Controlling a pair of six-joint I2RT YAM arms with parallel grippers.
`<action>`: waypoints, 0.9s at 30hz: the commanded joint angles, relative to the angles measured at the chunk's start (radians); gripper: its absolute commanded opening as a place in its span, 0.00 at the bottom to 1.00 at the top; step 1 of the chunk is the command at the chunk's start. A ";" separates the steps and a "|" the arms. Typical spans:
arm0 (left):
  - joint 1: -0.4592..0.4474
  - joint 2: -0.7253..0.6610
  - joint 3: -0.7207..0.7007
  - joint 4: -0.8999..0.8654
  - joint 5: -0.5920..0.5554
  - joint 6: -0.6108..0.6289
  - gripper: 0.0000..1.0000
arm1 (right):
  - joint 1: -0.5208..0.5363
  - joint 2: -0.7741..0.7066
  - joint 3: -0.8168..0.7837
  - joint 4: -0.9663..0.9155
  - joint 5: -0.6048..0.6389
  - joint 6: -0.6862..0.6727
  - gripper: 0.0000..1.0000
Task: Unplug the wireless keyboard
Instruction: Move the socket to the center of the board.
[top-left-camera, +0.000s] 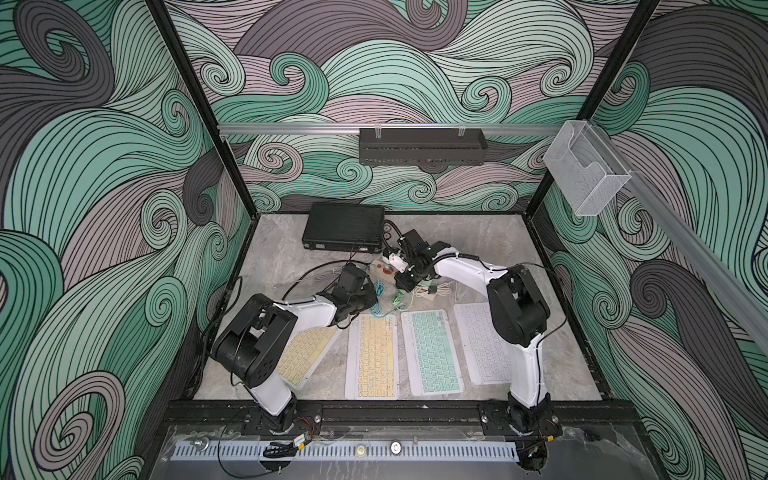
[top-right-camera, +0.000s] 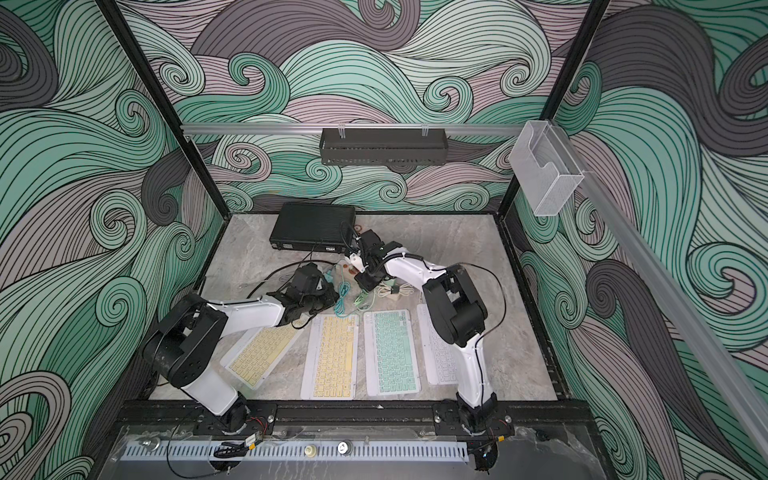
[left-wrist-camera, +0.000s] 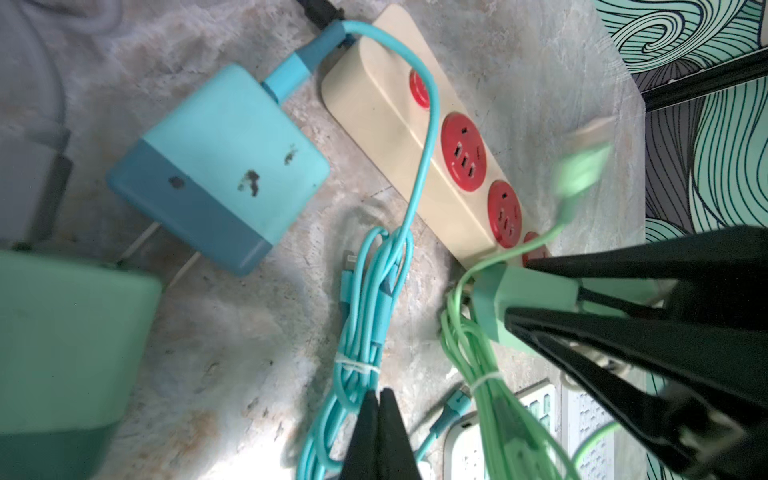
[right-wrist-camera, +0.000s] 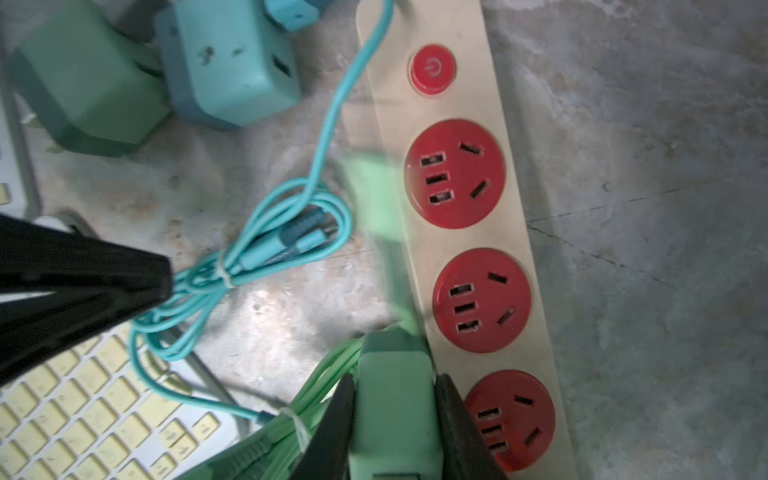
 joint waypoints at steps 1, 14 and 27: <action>-0.004 0.021 0.032 -0.017 0.008 0.009 0.00 | -0.039 0.052 0.043 -0.079 0.111 -0.076 0.00; -0.004 0.031 0.044 -0.026 0.008 0.014 0.00 | -0.037 0.086 0.146 -0.148 0.029 -0.174 0.00; -0.004 0.034 0.044 -0.027 0.013 0.011 0.00 | -0.010 0.008 0.029 -0.144 -0.133 -0.333 0.06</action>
